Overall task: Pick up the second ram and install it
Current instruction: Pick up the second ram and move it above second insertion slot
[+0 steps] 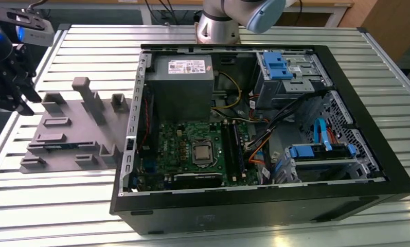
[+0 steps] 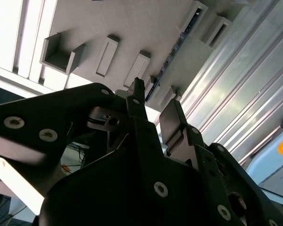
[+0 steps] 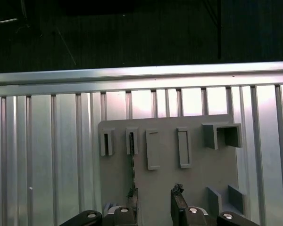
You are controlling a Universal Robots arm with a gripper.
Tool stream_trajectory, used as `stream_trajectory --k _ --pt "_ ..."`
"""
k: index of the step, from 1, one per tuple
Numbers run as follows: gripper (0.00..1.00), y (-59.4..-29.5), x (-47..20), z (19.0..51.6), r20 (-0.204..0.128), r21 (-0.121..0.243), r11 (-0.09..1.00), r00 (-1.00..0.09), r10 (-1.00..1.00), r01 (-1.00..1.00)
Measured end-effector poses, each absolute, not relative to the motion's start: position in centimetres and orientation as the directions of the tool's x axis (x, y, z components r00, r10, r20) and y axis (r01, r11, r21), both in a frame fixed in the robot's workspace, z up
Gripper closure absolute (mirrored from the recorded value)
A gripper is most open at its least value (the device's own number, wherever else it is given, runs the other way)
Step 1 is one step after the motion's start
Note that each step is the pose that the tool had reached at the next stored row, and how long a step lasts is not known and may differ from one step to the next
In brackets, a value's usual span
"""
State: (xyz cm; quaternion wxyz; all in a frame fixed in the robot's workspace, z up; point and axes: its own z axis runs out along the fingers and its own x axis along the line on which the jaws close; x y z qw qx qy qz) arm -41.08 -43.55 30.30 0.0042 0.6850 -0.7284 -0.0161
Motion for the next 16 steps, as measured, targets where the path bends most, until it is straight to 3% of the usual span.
stream_trajectory --k 16 --pt "0.59 -43.7 -41.1 28.9 -0.015 0.029 0.061 -0.062 -0.998 -0.998"
